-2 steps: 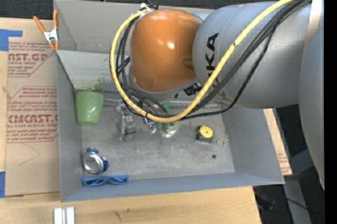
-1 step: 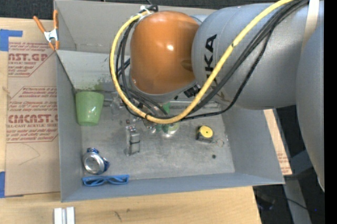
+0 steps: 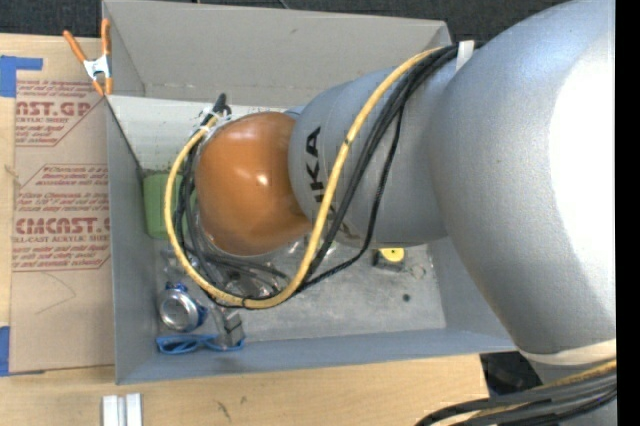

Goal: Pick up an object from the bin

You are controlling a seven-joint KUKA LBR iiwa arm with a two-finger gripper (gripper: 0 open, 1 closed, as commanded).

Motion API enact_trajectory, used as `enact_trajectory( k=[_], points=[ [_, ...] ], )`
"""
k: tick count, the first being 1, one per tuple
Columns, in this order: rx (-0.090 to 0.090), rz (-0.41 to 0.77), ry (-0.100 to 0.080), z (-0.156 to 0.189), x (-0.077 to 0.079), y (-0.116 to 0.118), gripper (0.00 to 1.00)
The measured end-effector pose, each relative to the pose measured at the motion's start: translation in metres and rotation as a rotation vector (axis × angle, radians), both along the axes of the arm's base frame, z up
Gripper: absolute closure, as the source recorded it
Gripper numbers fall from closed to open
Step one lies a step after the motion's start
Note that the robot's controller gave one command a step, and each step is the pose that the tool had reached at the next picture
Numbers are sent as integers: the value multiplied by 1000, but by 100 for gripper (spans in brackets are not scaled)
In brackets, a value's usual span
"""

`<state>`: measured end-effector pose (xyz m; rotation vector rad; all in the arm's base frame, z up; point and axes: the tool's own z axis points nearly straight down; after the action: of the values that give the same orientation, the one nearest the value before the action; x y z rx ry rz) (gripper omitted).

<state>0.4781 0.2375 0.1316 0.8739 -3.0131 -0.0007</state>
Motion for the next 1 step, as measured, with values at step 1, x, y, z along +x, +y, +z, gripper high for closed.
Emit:
enact_trajectory(
  k=[1],
  points=[
    [4,128,-16,166,15,-38,0]
  ],
)
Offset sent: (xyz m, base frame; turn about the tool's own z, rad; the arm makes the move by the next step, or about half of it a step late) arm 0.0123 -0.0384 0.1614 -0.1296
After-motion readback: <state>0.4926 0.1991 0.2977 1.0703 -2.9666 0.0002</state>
